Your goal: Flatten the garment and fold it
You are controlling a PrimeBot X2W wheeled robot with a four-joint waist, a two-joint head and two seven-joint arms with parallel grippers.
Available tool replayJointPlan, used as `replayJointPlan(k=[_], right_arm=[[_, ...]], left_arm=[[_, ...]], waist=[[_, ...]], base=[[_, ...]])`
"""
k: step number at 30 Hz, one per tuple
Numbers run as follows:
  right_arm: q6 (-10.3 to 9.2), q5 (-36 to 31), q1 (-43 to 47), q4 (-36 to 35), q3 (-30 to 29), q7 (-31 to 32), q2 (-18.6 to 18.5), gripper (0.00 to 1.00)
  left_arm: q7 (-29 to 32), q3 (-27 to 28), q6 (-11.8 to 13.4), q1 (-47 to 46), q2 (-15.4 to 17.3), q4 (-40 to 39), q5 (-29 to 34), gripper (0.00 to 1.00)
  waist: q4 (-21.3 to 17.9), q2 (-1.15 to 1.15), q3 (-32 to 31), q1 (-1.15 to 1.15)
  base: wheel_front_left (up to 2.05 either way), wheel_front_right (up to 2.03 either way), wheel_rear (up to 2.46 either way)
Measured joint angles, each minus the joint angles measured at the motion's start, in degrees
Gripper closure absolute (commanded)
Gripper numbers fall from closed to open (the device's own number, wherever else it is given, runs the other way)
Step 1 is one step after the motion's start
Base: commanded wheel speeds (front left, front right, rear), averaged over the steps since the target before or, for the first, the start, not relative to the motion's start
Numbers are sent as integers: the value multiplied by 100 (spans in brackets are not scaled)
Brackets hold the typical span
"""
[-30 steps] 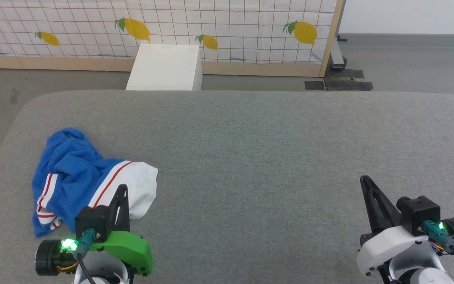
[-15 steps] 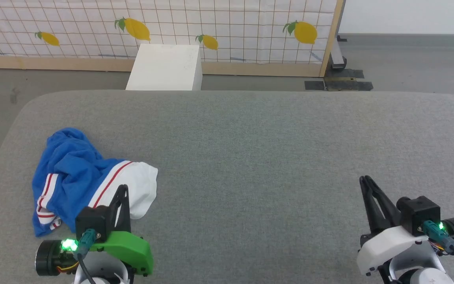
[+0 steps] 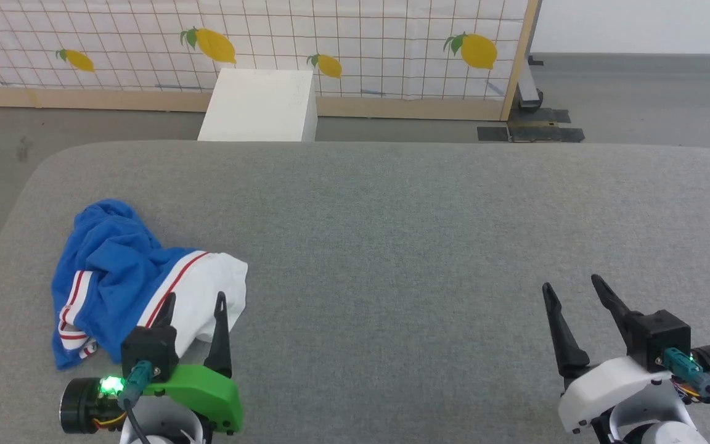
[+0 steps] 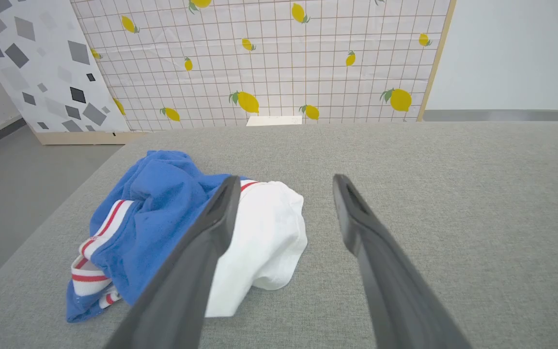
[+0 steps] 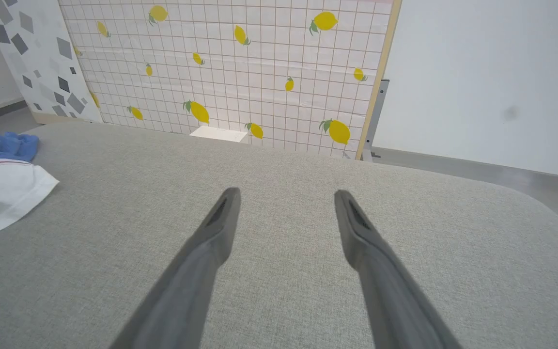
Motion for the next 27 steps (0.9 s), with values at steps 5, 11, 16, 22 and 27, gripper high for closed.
replayJointPlan(k=[5,11,16,22,27], right_arm=[[0,76,7,56,-7,-85,0,0],[0,148,13,125,-7,-148,-1,0],[0,220,15,181,-2,-207,-1,0],[0,297,16,237,10,-281,0,0],[0,350,16,300,33,-342,0,0]], left_arm=[[-67,-1,1,-1,0,45,-40,0],[-125,4,7,-1,0,96,-83,0],[-177,16,10,-1,0,152,-92,0],[-268,27,19,-1,0,203,-138,0],[-324,37,26,-2,0,235,-153,0]], waist=[[51,0,-1,0],[160,0,0,0],[290,0,3,0],[475,0,8,0],[655,0,15,0]], base=[[0,0,0],[0,0,0],[0,0,0],[0,0,0],[0,0,0]])
